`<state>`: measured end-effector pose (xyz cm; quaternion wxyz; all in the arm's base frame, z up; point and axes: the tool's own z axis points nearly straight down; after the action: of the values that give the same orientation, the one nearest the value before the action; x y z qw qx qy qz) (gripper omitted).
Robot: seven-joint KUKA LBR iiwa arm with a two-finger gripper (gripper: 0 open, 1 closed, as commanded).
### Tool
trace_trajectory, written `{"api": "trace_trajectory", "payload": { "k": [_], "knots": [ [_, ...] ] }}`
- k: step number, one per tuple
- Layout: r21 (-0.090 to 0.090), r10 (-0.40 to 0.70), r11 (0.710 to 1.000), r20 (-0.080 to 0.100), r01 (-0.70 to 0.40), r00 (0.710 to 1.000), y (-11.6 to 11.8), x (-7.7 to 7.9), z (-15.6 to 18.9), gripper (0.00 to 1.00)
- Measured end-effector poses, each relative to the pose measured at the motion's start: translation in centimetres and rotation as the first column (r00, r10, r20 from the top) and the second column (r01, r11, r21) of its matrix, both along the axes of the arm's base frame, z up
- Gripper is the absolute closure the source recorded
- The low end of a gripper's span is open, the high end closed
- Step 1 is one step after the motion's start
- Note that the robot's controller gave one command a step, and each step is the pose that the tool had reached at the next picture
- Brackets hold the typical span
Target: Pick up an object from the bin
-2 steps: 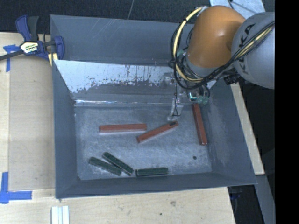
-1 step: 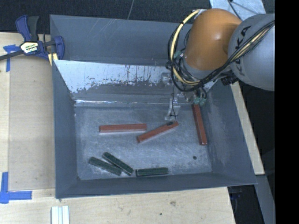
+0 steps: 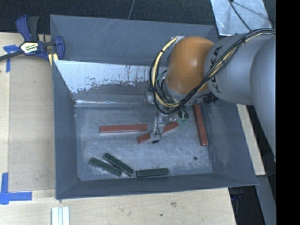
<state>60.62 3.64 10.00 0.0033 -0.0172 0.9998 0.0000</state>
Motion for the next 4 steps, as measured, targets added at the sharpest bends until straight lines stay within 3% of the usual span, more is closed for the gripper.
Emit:
{"api": "trace_trajectory", "payload": {
  "k": [1,2,3,4],
  "knots": [
    [0.002,0.017,1.000,-0.007,-0.017,1.000,-4.2,-0.5,-2.7,0.00],
    [-0.002,0.020,1.000,0.002,-0.020,1.000,-8.5,-0.1,-2.7,1.00],
    [-0.002,0.023,1.000,0.003,-0.023,1.000,-7.6,0.1,-2.7,1.00],
    [-0.001,0.026,1.000,-0.003,-0.026,1.000,-7.8,-1.5,9.2,1.00]
  ]
}}
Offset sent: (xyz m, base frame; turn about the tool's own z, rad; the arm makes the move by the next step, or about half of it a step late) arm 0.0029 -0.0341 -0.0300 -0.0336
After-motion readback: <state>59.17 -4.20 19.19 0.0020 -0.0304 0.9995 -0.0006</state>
